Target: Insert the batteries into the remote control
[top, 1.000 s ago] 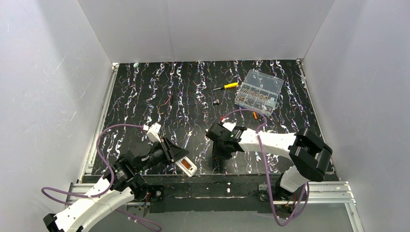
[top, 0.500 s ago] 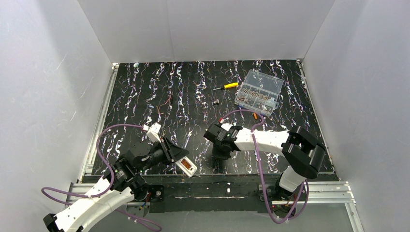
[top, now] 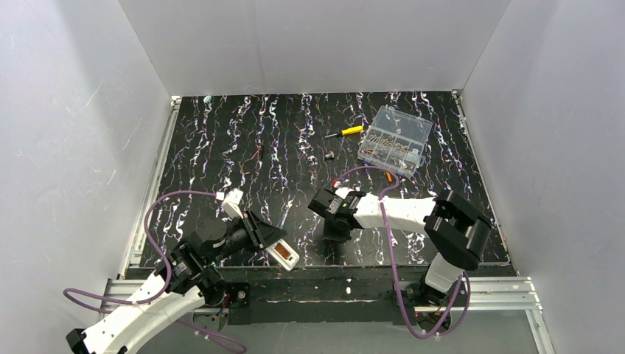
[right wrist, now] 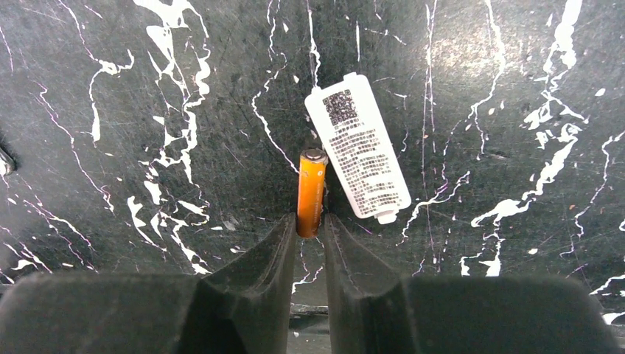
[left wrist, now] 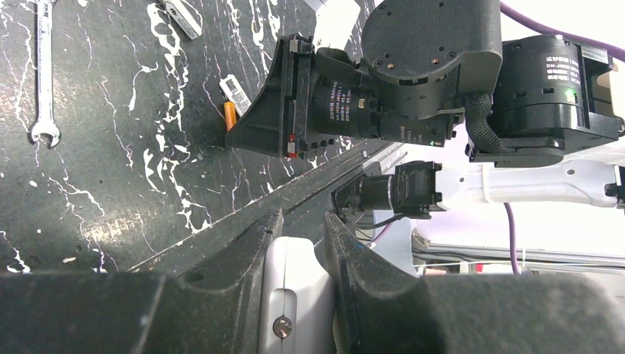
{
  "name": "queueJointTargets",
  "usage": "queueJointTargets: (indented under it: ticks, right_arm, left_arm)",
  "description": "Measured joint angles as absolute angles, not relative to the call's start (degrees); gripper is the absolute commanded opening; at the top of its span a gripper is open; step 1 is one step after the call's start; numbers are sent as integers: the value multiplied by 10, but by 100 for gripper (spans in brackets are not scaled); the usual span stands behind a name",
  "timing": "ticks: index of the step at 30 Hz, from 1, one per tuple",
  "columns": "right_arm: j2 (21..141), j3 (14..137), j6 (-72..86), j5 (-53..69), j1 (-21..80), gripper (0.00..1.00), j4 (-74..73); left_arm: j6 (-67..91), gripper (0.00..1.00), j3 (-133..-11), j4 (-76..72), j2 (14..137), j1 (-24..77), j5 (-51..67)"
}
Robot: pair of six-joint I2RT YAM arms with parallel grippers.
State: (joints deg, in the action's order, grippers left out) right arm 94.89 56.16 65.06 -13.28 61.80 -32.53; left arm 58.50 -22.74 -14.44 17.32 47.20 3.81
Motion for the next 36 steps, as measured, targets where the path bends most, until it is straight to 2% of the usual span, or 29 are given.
queueJointTargets:
  ticks: [4,9,14,28,31,36]
  right_arm:
    - [951,564,645,-134,618,25,-330]
    - [951,565,642,-134,618,32,-330]
    - [951,565,638,-134,620,32,-329]
    - [961,577,611,-136,628,11,-338]
    - [961,578,604,-139,632,3,-340]
    - [940,579,558,-162,635,1,-356]
  left_arm:
    - [585,0,-227,-142,171,472,37]
    - [585,0,-227,-143,171,472,36]
    - [586,0,-223,-147,173,472,36]
    - [587,0,-222,-149,175,472,36]
    - [587,0,-222,-149,175,472,36]
    - [588,0,-222,-149,175,472,36]
